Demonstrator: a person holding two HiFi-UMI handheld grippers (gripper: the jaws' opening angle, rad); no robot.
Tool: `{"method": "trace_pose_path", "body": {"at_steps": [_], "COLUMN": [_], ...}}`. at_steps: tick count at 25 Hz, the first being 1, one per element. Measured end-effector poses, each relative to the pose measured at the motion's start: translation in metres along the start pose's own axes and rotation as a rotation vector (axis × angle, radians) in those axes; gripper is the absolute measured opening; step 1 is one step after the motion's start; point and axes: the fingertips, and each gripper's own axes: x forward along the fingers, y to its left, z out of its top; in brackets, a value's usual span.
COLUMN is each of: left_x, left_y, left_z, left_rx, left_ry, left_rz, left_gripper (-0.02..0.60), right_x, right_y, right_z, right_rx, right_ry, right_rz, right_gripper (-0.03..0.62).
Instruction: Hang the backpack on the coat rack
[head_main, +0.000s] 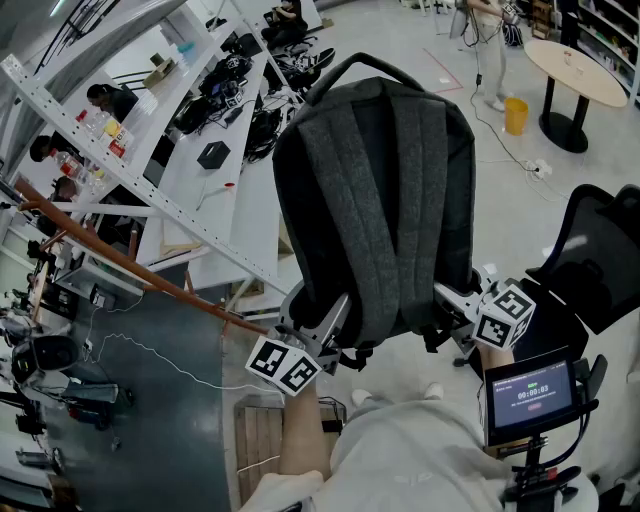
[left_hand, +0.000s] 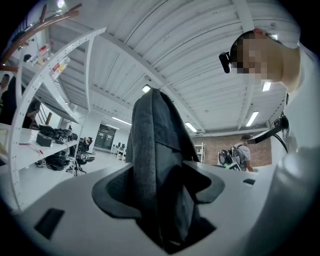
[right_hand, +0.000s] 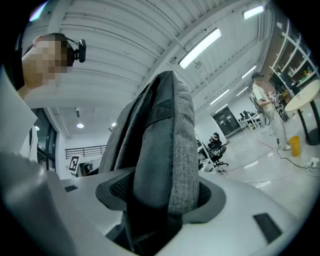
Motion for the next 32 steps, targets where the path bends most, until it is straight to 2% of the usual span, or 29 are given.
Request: {"method": "trace_pose_path", "body": {"at_steps": [4, 9, 14, 21, 27, 32], "left_x": [-0.02, -0.074, -0.123, -0.256, -0.323, -0.375], "left_y": [0.011, 0.079, 0.108, 0.239, 0.236, 0.281], "left_z": [0.005, 0.022, 0.039, 0.065, 0.083, 0.094], "left_rx": [-0.001, -0.001, 0.019, 0.056, 0.109, 0.133], "left_ry": [-0.016, -0.044, -0.109, -0.201, -0.25, -0.281], "left_rz": [0.029, 0.086, 0.17, 0.34, 0.467, 0.594], "left_gripper": [0.288, 0.288, 0.288, 0.288, 0.288, 0.288], "right_x": [0.015, 0.092, 0.14, 0.305, 0.332, 0.402], "right_y": [0.017, 0.058, 0.098, 0.201, 0.263, 0.306], "right_z": [-0.003, -0.026, -0.03, -0.089, -0.1, -0.123], "right_rx": [-0.009, -0.024, -0.063, -0.108, -0.123, -0.12], "right_ry": [0.015, 0.045, 0.072, 0.121, 0.13, 0.162], "right_rz": [0.029, 0.082, 0.174, 0.363, 0.503, 0.626], "right_gripper": [0.279, 0.279, 0.279, 0.279, 0.279, 0.279]}}
